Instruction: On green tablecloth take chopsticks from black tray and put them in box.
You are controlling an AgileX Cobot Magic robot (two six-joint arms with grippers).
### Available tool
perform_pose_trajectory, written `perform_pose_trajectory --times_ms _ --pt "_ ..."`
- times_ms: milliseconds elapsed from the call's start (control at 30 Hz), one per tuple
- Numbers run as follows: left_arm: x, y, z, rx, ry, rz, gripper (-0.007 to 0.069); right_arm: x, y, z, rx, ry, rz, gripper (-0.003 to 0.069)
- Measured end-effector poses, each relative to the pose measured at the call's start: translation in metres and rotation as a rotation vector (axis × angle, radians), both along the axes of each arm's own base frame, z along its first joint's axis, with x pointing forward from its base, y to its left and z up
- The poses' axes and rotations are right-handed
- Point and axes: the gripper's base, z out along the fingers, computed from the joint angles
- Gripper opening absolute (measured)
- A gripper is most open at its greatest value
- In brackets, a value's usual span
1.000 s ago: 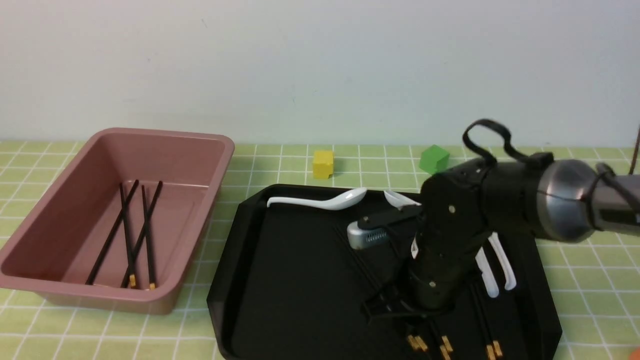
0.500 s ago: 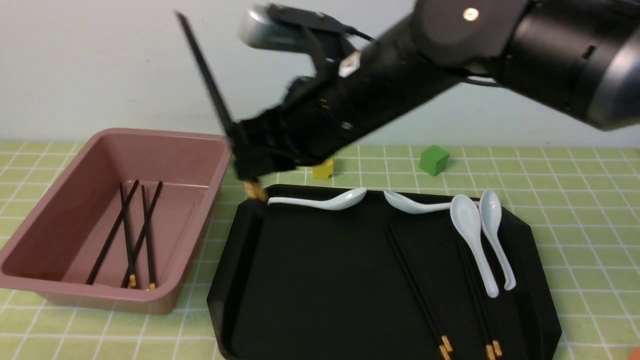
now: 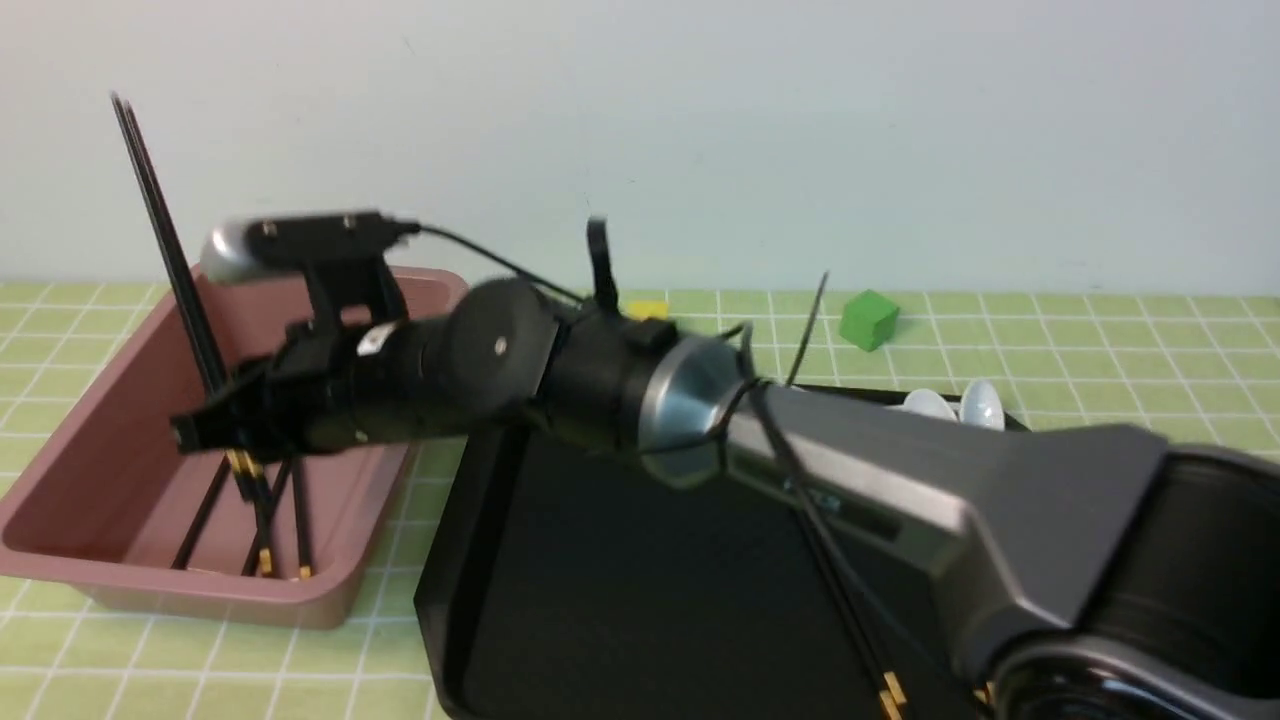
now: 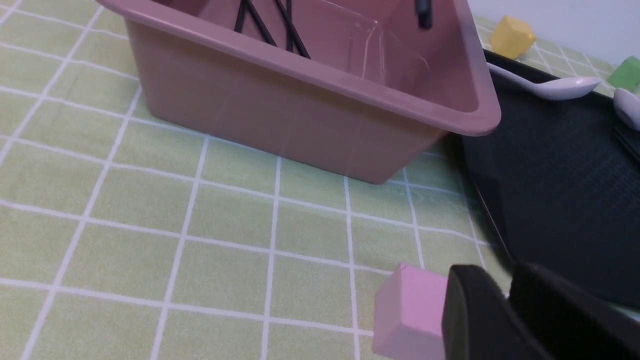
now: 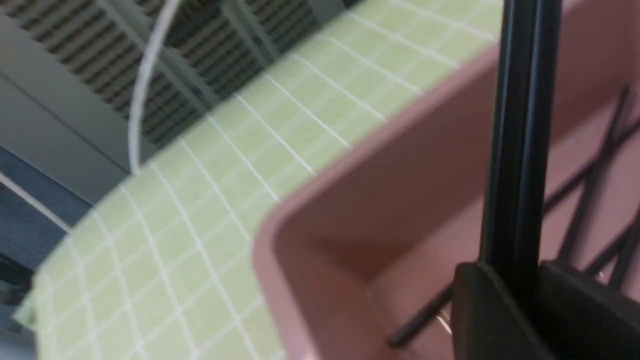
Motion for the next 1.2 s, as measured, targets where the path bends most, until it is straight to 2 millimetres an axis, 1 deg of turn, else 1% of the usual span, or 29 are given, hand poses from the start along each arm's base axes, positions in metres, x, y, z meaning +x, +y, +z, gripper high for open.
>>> perform_pose_trajectory --times_ms 33,67,100,167,233,300,333,367,400,433,467,500,533,567,600,633,667,700,800,833,867,900,933,967,1033,1067,1133,1167,1200 --pt "0.0 0.0 0.0 0.0 0.0 0.0 0.0125 0.001 0.0 -0.004 -0.006 0.007 0.001 0.0242" --pt "0.0 0.0 0.0 0.0 0.0 0.0 0.0125 0.001 0.0 -0.005 -0.007 0.009 0.002 0.0246" --pt "0.0 0.0 0.0 0.0 0.0 0.0 0.0127 0.001 -0.001 -0.006 -0.01 0.026 0.008 0.0266" --pt "0.0 0.0 0.0 0.0 0.0 0.0 0.0129 0.0 -0.004 -0.003 -0.022 0.054 0.033 0.0268" --pt "0.0 0.0 0.0 0.0 0.0 0.0 0.013 0.0 -0.01 0.004 -0.038 0.067 0.061 0.025" --pt "0.0 0.0 0.0 0.0 0.0 0.0 0.0132 -0.001 -0.027 0.029 -0.08 0.066 0.132 0.0181" --pt "0.0 0.0 0.0 0.0 0.0 0.0 0.0132 -0.002 -0.029 0.035 -0.078 0.06 0.137 0.0167" --pt "0.0 0.0 0.0 0.0 0.0 0.0 0.0133 -0.005 -0.041 0.054 -0.104 0.057 0.179 0.0125" --pt "0.0 0.0 0.0 0.0 0.0 0.0 0.0134 -0.008 -0.06 0.08 -0.137 0.037 0.213 0.0074" --pt "0.0 0.0 0.0 0.0 0.0 0.0 0.0135 -0.012 -0.07 0.097 -0.145 0.02 0.227 0.0046" --pt "0.0 0.0 0.0 0.0 0.0 0.0 0.0135 -0.014 -0.076 0.105 -0.154 0.013 0.237 0.0032" --pt "0.0 0.0 0.0 0.0 0.0 0.0 0.0138 -0.024 -0.104 0.137 -0.209 -0.003 0.271 -0.0005" --pt "0.0 0.0 0.0 0.0 0.0 0.0 0.0138 -0.025 -0.108 0.141 -0.214 -0.007 0.274 -0.0007" --pt "0.0 0.0 0.0 0.0 0.0 0.0 0.0141 -0.036 -0.133 0.168 -0.255 -0.015 0.279 -0.0012" --pt "0.0 0.0 0.0 0.0 0.0 0.0 0.0143 -0.048 -0.154 0.19 -0.291 -0.026 0.277 -0.0011" --pt "0.0 0.0 0.0 0.0 0.0 0.0 0.0144 -0.056 -0.172 0.206 -0.323 -0.04 0.249 -0.0011" --pt "0.0 0.0 0.0 0.0 0.0 0.0 0.0145 -0.062 -0.186 0.219 -0.341 -0.061 0.211 -0.001" --pt "0.0 0.0 0.0 -0.001 0.0 0.0 0.0145 -0.068 -0.205 0.232 -0.374 -0.078 0.144 -0.0008" --pt "0.0 0.0 0.0 0.0 0.0 0.0 0.0145 -0.097 -0.254 0.263 -0.434 -0.138 -0.033 -0.0006" --pt "0.0 0.0 0.0 0.0 0.0 0.0 0.0145 -0.102 -0.264 0.266 -0.455 -0.146 -0.079 -0.0006" --pt "0.0 0.0 0.0 0.0 0.0 0.0 0.0145 -0.117 -0.282 0.271 -0.478 -0.156 -0.135 -0.0006" --pt "0.0 0.0 0.0 0.0 0.0 0.0 0.0145 -0.128 -0.294 0.275 -0.489 -0.17 -0.182 -0.0006" --pt "0.0 0.0 0.0 0.0 0.0 0.0 0.0145 -0.132 -0.301 0.272 -0.51 -0.164 -0.208 -0.0006" --pt "0.0 0.0 0.0 0.0 0.0 0.0 0.0145 -0.157 -0.322 0.272 -0.528 -0.175 -0.268 -0.0005" --pt "0.0 0.0 0.0 0.0 0.0 0.0 0.0145 -0.177 -0.339 0.259 -0.558 -0.161 -0.307 -0.0003" --pt "0.0 0.0 0.0 0.0 0.0 0.0 0.0145 -0.198 -0.354 0.245 -0.553 -0.179 -0.339 -0.0003" --pt "0.0 0.0 0.0 0.0 0.0 0.0 0.0145 -0.224 -0.37 0.217 -0.501 -0.257 -0.368 -0.0001" --pt "0.0 0.0 0.0 0.0 0.0 0.0 0.0145 -0.233 -0.375 0.205 -0.452 -0.309 -0.382 -0.0001" --pt "0.0 0.0 0.0 0.0 0.0 0.0 0.0146 -0.244 -0.381 0.187 -0.399 -0.355 -0.396 -0.0001"
